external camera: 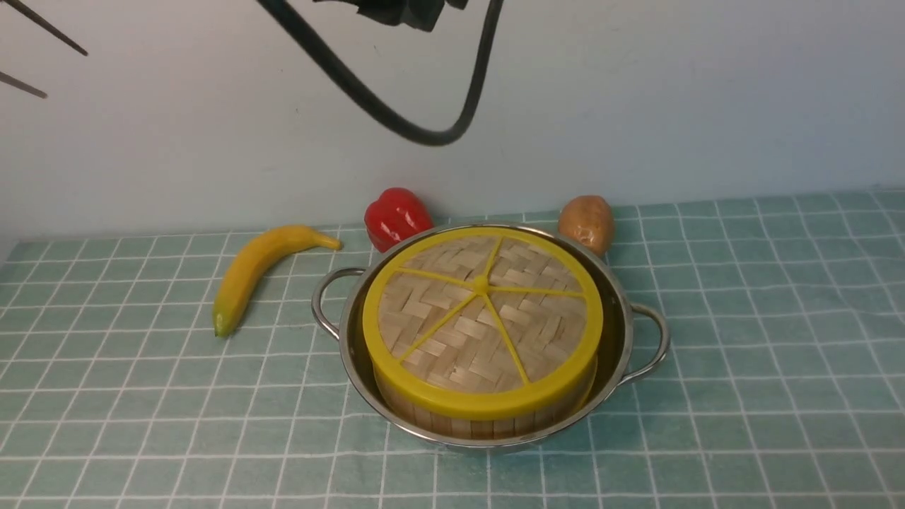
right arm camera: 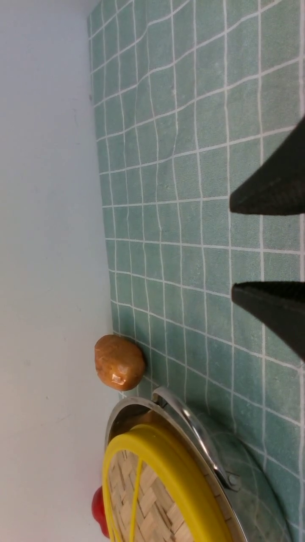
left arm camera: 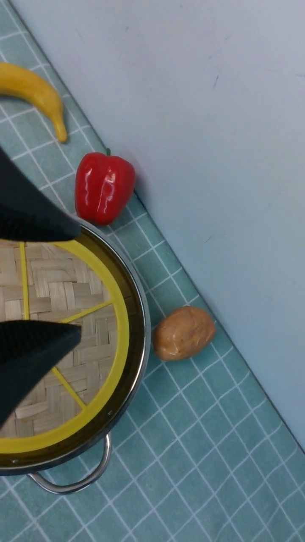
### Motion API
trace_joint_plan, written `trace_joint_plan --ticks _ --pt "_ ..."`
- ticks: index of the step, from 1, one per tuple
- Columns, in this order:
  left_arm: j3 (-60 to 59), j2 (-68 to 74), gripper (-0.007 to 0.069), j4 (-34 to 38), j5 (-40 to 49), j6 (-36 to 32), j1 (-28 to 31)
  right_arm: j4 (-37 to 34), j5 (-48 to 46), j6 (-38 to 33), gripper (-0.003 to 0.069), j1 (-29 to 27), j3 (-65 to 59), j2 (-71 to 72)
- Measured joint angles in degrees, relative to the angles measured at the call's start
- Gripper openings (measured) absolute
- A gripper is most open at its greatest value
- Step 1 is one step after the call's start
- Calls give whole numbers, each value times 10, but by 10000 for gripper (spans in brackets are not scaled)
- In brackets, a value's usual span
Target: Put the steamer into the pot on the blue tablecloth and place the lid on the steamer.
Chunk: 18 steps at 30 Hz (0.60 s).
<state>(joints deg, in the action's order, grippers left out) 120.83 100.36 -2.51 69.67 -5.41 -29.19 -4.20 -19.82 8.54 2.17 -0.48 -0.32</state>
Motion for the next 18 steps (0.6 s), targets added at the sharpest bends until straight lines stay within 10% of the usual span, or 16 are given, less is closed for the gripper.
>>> trace_joint_plan --ticks 18 --pt "-52 161 253 3 6 -38 0 0 0 0 243 0 0 0"
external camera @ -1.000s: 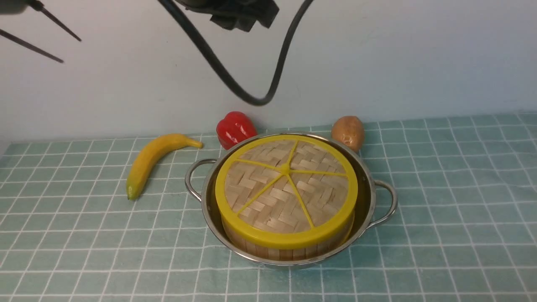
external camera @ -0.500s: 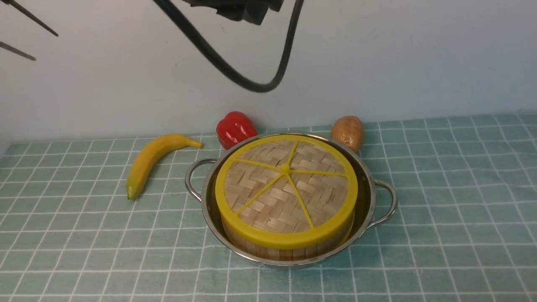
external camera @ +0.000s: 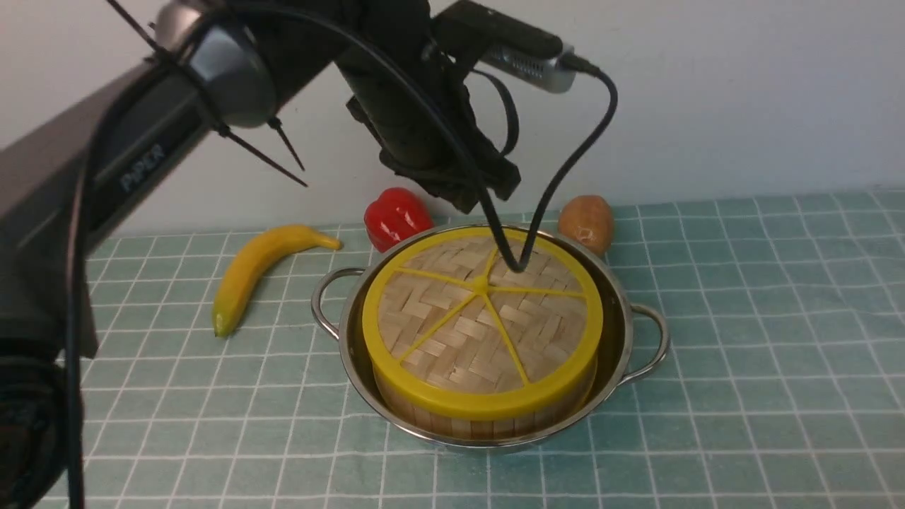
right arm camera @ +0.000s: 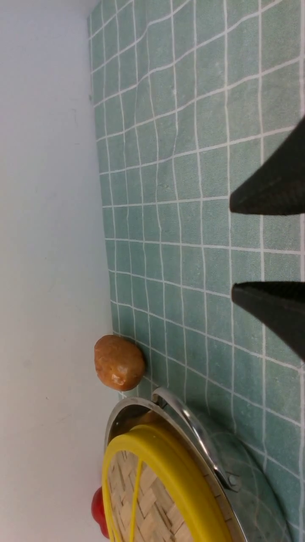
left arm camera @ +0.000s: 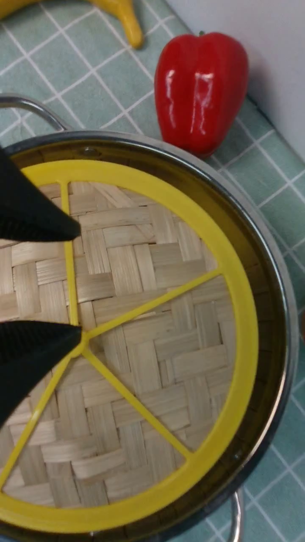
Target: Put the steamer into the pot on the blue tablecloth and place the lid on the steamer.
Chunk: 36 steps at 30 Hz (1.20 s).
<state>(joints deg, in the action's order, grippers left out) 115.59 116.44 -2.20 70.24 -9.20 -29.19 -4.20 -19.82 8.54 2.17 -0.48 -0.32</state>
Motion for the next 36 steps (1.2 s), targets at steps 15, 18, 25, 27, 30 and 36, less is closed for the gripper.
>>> trace_joint_plan --ticks 15,18,25,27,30,36 --pt "-5 54 253 2 -1 86 0 0 0 0 243 0 0 0" --pt "-36 51 253 22 -2 97 0 0 0 0 243 0 0 0" --pt "-95 22 193 10 -1 99 0 0 0 0 243 0 0 0" --pt "-102 12 163 -5 0 99 0 0 0 0 243 0 0 0" --pt "-103 -13 106 -23 -1 99 0 0 0 0 243 0 0 0" --pt "-103 -31 27 4 0 92 0 0 0 0 243 0 0 0"
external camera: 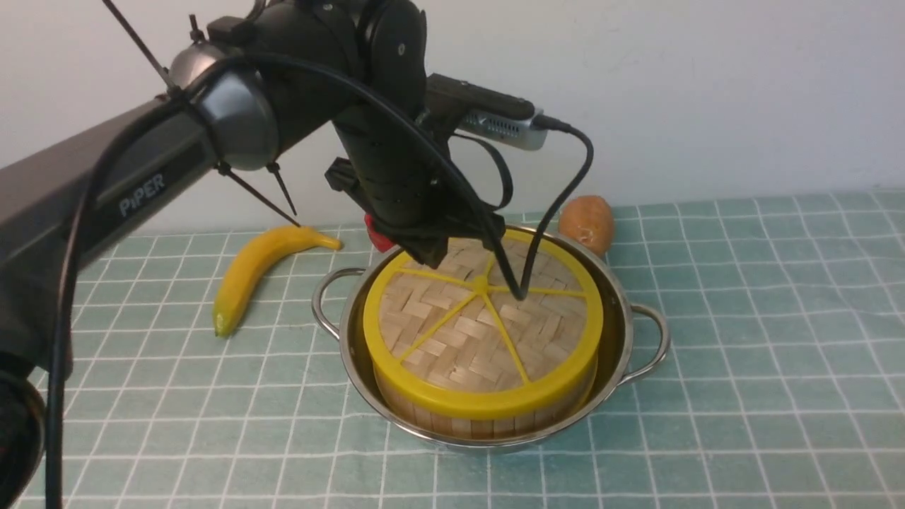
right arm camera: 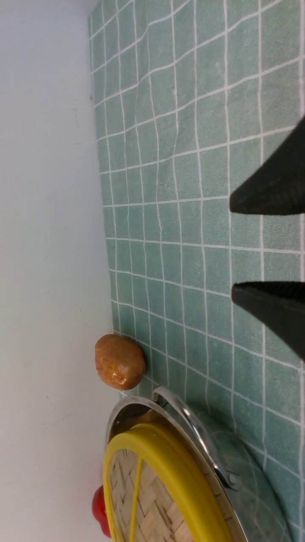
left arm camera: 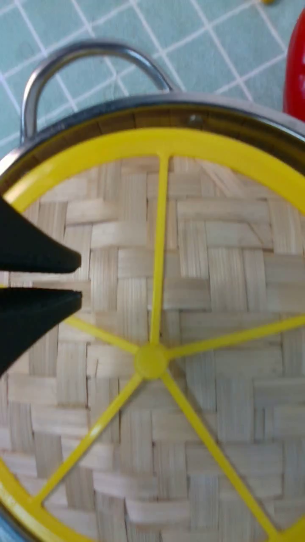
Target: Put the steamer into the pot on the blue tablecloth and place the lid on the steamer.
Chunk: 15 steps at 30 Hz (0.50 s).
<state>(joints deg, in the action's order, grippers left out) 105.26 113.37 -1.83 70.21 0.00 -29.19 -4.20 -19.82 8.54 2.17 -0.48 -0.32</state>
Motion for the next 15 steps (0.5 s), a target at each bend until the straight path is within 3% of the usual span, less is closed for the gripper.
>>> trace_joint_plan --ticks 4,15 --pt "-4 11 -11 18 -1 -23 0 0 0 0 243 0 0 0" --pt "-4 50 -12 55 -1 -73 0 0 0 0 243 0 0 0"
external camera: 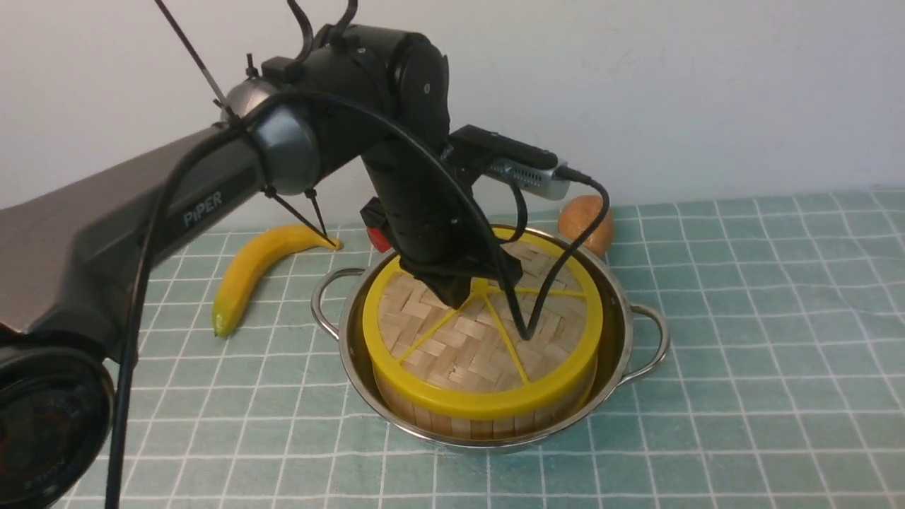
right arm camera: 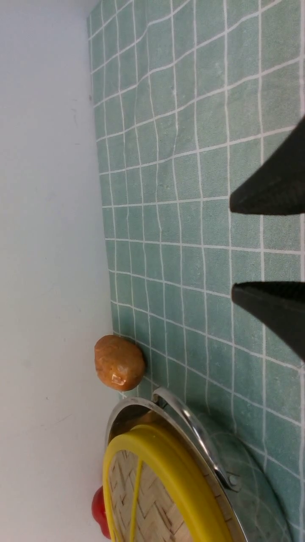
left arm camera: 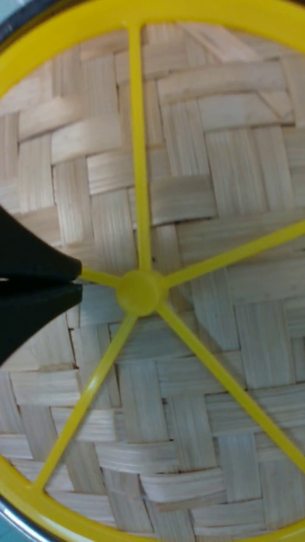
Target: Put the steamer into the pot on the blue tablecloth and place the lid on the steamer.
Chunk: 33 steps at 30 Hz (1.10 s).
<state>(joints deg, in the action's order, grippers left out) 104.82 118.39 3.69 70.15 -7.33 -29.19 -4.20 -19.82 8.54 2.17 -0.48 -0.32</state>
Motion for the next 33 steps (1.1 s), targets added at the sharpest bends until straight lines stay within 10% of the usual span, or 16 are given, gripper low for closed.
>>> trace_joint_plan --ticks 33 --pt "7 8 1 45 -27 -61 -1 0 0 0 243 0 0 0"
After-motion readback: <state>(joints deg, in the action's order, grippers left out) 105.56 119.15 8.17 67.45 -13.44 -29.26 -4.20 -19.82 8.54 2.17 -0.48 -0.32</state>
